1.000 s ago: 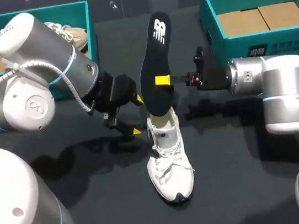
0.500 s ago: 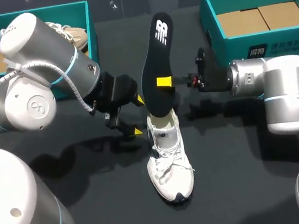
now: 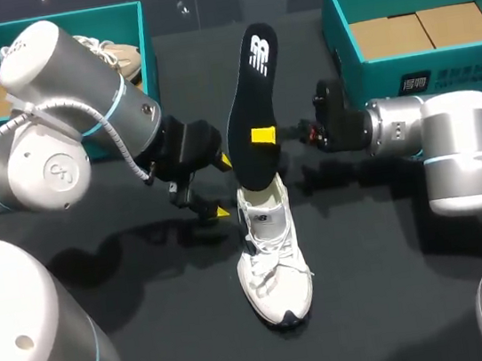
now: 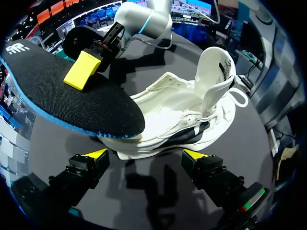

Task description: Take the shoe out of the shoebox, open the shoe tongue, remove and reinsert the insole, then place the shoe into the shoebox

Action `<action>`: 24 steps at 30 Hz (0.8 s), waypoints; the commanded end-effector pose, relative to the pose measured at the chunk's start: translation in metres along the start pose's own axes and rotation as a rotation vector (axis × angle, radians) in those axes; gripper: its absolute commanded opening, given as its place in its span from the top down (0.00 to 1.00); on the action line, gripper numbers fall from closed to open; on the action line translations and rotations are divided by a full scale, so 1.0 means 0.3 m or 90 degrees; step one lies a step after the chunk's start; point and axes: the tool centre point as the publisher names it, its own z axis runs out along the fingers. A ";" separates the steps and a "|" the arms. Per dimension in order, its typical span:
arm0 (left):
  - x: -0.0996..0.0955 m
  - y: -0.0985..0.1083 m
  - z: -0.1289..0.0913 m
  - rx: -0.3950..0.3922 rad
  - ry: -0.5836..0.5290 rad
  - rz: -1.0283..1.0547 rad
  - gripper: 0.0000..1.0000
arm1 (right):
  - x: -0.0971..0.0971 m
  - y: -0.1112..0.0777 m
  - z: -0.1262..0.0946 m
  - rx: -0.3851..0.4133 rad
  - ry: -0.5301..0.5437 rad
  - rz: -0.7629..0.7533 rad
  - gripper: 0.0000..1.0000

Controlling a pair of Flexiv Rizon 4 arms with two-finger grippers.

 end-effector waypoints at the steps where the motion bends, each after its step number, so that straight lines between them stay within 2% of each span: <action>1: 0.002 0.001 -0.001 -0.001 0.000 0.000 0.00 | -0.001 -0.009 0.000 0.007 0.001 -0.005 1.00; 12: 0.002 0.001 -0.001 -0.001 0.000 0.000 0.00 | 0.015 -0.042 -0.012 0.035 -0.001 -0.024 1.00; 24: 0.002 0.001 -0.001 -0.001 0.000 0.000 0.00 | 0.028 -0.115 -0.007 0.063 -0.011 -0.009 1.00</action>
